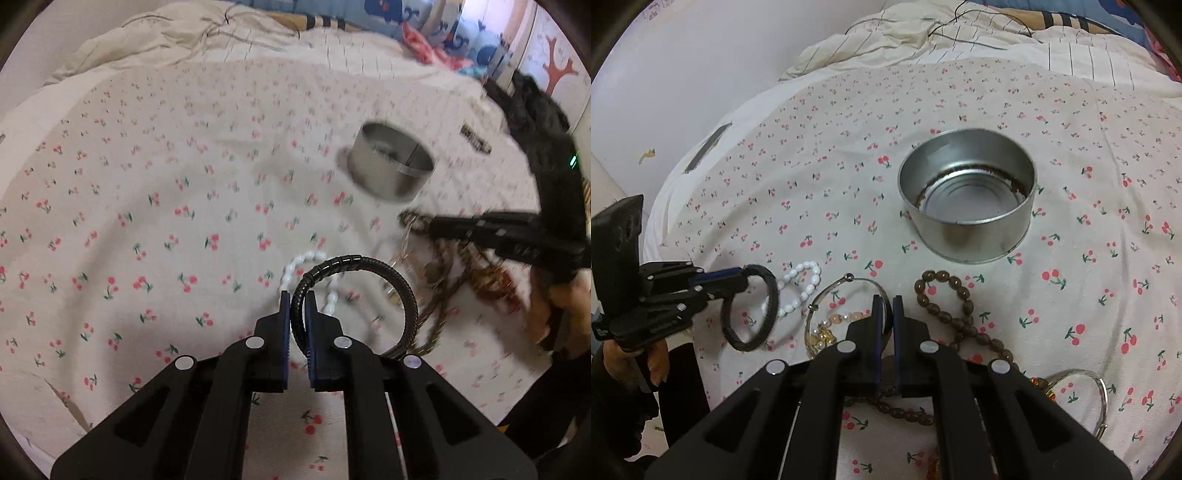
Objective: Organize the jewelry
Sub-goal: 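Carry the black bracelet over the silver tin and open the left tool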
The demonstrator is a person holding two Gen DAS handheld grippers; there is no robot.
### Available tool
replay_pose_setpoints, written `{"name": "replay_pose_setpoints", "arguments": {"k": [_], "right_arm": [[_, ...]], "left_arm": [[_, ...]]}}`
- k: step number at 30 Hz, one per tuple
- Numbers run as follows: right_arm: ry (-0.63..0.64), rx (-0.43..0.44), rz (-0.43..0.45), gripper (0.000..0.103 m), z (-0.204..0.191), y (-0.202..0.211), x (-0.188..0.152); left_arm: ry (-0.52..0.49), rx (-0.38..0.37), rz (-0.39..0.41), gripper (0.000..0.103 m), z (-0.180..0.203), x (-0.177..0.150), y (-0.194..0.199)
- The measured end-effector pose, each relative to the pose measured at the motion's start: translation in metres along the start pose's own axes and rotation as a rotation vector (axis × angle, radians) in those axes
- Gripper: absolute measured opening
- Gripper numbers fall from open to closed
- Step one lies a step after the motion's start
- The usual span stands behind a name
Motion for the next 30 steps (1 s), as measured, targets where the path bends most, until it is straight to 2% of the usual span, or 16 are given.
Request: {"name": "replay_pose_setpoints", "arguments": {"k": [5, 11, 19, 25, 30], "right_arm": [[-0.007, -0.024, 0.077, 0.006, 0.007, 0.020, 0.015], [-0.010, -0.113, 0.159, 0.006, 0.031, 0.042, 0.047], [0.031, -0.246, 0.200, 0.006, 0.058, 0.039, 0.088], [0.069, -0.328, 0.195, 0.007, 0.066, 0.027, 0.094], [0.075, -0.340, 0.188, 0.007, 0.069, 0.021, 0.093]], "left_arm": [[-0.001, -0.016, 0.060, 0.007, 0.009, 0.029, 0.008], [-0.008, -0.014, 0.137, 0.007, 0.029, 0.077, -0.003], [-0.064, 0.110, 0.227, 0.008, 0.051, 0.147, -0.035], [-0.128, 0.180, 0.236, 0.008, 0.062, 0.161, -0.055], [-0.128, 0.174, 0.223, 0.009, 0.061, 0.156, -0.064]]}}
Point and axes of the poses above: each gripper's, at about its wrist camera, not at the fingertips, and y roughly against the way its jaws point, z to its right, x to its top, the point moved 10 cm from there along -y, roughly the way its jaws point, and after that the axes turned 3 degrees about -x, right-handed, at the moved point
